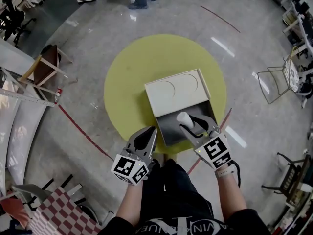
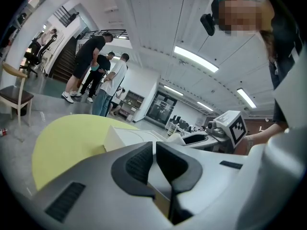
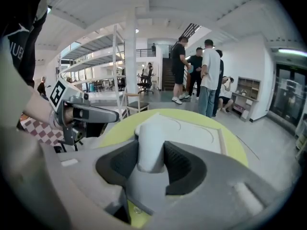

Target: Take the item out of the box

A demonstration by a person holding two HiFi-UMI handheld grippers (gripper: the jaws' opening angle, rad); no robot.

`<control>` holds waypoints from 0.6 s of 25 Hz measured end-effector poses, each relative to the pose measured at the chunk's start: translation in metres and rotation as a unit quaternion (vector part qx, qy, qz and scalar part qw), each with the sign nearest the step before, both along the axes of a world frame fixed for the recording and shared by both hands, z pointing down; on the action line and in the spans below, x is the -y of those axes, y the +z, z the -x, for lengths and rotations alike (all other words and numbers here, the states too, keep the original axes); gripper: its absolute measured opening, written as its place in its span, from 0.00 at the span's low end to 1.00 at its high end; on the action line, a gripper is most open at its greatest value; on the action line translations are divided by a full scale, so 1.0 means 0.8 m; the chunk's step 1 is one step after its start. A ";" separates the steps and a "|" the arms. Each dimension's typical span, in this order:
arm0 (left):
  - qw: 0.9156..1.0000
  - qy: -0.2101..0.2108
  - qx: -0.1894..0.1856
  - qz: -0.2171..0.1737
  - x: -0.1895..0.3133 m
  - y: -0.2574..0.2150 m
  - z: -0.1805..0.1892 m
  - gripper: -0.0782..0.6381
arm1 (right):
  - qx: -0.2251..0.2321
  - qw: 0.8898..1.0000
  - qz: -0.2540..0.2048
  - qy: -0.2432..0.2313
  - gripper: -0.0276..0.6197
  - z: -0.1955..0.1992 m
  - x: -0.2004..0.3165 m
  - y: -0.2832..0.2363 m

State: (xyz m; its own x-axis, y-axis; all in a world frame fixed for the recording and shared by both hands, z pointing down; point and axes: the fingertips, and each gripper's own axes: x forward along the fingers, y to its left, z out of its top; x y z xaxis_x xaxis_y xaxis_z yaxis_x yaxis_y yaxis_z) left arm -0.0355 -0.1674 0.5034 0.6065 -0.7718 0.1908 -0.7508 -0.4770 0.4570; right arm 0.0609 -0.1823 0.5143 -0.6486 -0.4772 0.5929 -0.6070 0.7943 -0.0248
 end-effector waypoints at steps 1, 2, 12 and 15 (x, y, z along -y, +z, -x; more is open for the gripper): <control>1.000 0.000 0.002 -0.003 0.003 -0.004 0.000 0.14 | 0.013 1.000 -0.005 0.010 0.29 -0.003 0.001 -0.006; 1.000 -0.001 0.002 -0.007 0.005 -0.007 0.001 0.14 | 0.024 0.999 -0.011 0.019 0.29 -0.005 0.002 -0.012; 0.999 -0.004 0.007 -0.038 0.028 -0.047 0.004 0.14 | 0.094 0.991 -0.059 0.068 0.29 -0.016 0.010 -0.062; 0.999 -0.006 0.007 -0.046 0.034 -0.059 0.006 0.14 | 0.106 0.989 -0.072 0.075 0.29 -0.018 0.012 -0.075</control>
